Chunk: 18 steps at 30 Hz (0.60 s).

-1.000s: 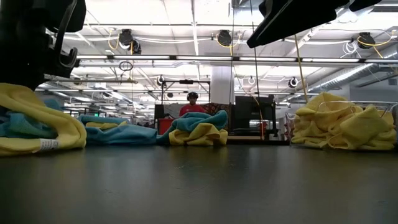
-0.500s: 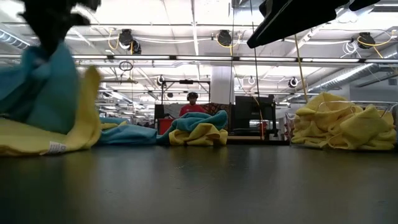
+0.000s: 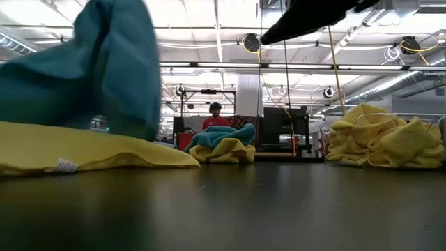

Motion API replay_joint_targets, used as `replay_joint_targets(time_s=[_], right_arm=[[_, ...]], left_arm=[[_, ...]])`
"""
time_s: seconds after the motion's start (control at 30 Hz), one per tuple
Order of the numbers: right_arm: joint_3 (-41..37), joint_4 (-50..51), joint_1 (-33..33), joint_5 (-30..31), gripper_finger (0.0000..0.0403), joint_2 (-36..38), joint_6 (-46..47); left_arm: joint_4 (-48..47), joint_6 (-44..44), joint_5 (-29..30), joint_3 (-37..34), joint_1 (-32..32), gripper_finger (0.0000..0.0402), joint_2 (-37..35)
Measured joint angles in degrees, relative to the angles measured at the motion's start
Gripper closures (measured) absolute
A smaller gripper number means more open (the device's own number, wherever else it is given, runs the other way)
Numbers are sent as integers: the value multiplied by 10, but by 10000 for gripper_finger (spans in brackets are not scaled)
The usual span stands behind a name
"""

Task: Sort microfiber towel by color & place in baskets
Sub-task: Put the blue towel into the bottom transparent bin

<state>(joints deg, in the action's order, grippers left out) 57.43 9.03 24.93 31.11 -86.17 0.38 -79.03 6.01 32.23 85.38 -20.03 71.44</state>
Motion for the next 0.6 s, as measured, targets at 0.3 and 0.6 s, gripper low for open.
replay_joint_targets(time_s=[0.3, 0.6], right_arm=[[0, -89, -52, 31, 217, 0, -53], [0, -199, -116, -62, 115, -8, -92]], left_arm=[[138, -110, 5, 1, 0, 388, 2], [179, -146, -33, 1, 0, 386, 34]])
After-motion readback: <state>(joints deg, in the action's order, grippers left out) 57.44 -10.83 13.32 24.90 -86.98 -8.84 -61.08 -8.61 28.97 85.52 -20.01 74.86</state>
